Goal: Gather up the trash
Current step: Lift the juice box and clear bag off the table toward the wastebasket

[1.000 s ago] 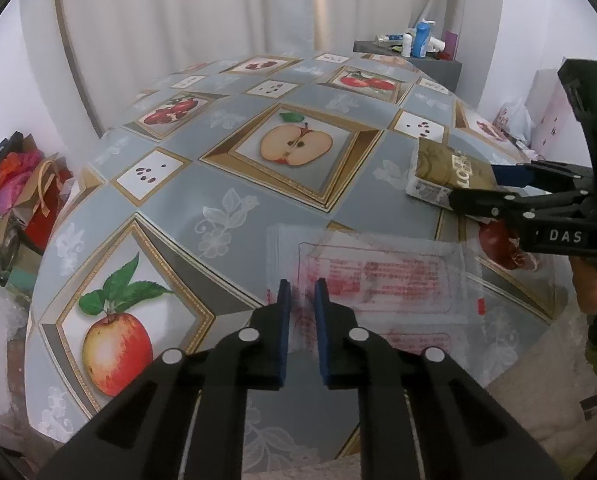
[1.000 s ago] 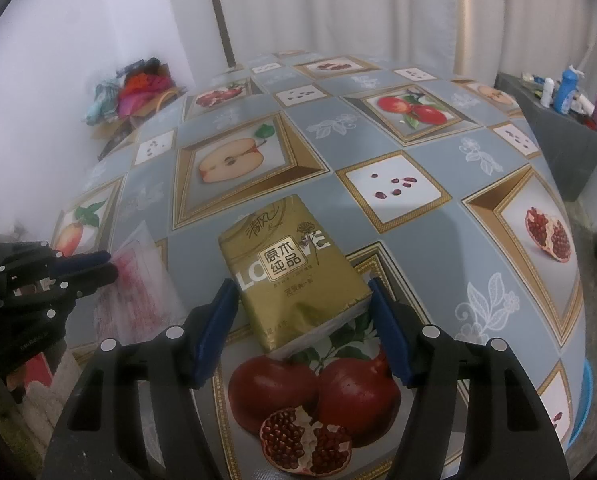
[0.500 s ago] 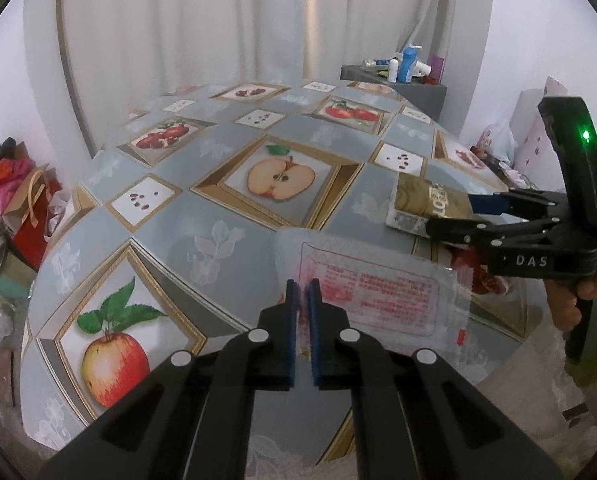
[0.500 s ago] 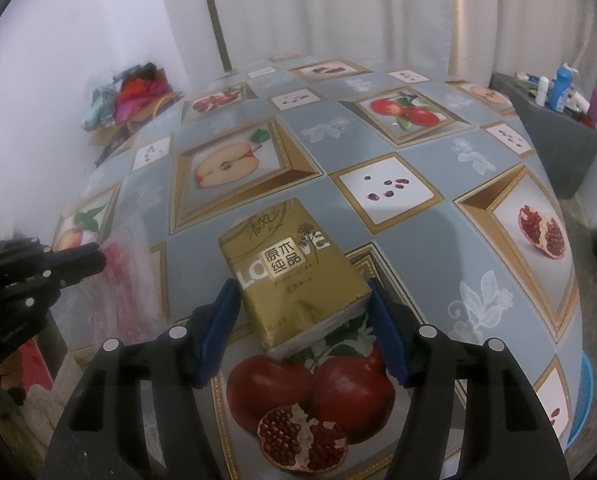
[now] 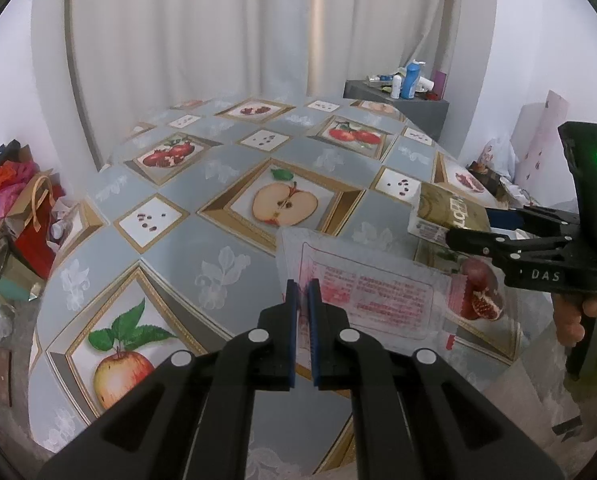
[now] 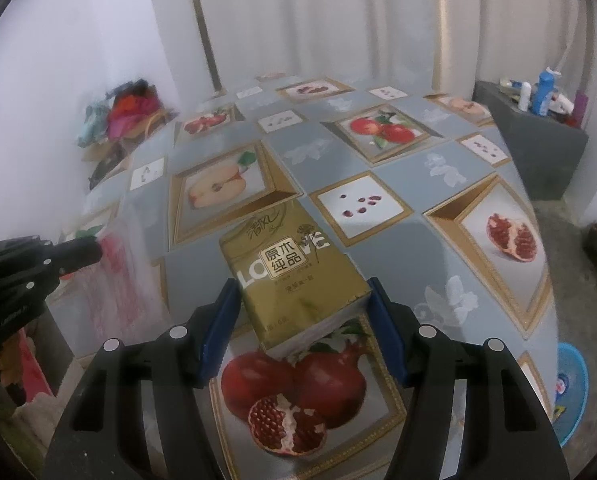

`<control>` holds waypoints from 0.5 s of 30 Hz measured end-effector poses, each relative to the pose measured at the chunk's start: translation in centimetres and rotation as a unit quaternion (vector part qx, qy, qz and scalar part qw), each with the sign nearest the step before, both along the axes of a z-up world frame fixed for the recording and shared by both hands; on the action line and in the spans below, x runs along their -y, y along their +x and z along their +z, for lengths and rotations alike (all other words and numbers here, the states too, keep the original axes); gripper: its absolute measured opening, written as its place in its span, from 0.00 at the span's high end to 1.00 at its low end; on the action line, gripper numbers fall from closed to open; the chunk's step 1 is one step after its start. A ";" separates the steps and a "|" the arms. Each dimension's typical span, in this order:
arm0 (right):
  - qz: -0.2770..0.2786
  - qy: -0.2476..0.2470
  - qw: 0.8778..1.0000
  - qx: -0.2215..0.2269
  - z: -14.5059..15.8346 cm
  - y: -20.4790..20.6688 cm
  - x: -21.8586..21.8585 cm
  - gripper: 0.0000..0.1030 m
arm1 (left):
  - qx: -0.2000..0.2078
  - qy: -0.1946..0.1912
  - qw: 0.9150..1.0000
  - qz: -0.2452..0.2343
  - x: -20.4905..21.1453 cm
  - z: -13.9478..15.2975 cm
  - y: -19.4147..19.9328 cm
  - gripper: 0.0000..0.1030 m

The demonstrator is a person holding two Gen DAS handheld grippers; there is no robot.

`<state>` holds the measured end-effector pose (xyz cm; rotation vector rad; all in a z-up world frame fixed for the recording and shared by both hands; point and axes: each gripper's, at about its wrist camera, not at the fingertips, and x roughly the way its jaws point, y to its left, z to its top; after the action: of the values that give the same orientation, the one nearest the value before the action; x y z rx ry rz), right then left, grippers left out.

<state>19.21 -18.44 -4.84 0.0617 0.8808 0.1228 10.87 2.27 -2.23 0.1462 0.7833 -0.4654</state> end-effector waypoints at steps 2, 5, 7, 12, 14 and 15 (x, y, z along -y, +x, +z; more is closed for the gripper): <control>-0.005 -0.002 1.000 0.006 0.5 -0.4 0.2 0.42 | 0.004 -0.002 1.000 -0.002 0.1 0.3 -0.1 0.95; -0.012 -0.005 1.000 0.014 1.1 -1.0 0.7 0.42 | 0.013 -0.006 1.000 -0.007 0.5 1.1 -0.3 0.95; -0.018 -0.006 1.000 0.022 1.7 -1.5 1.1 0.42 | 0.020 -0.007 1.000 -0.010 0.8 1.5 -0.5 0.95; -0.036 -0.010 0.999 0.039 2.9 -2.8 2.2 0.42 | 0.040 -0.011 0.999 -0.025 1.8 3.1 -1.0 0.95; -0.047 -0.011 0.998 0.046 3.4 -3.4 2.8 0.42 | 0.047 -0.011 0.998 -0.032 2.3 3.6 -1.3 0.95; -0.051 -0.011 0.997 0.049 3.6 -3.7 3.0 0.42 | 0.051 -0.012 0.998 -0.036 2.6 3.8 -1.3 0.95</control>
<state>15.51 -21.46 -1.28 0.0793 0.7796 0.0205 9.53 -0.37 1.60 0.1759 0.6745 -0.5315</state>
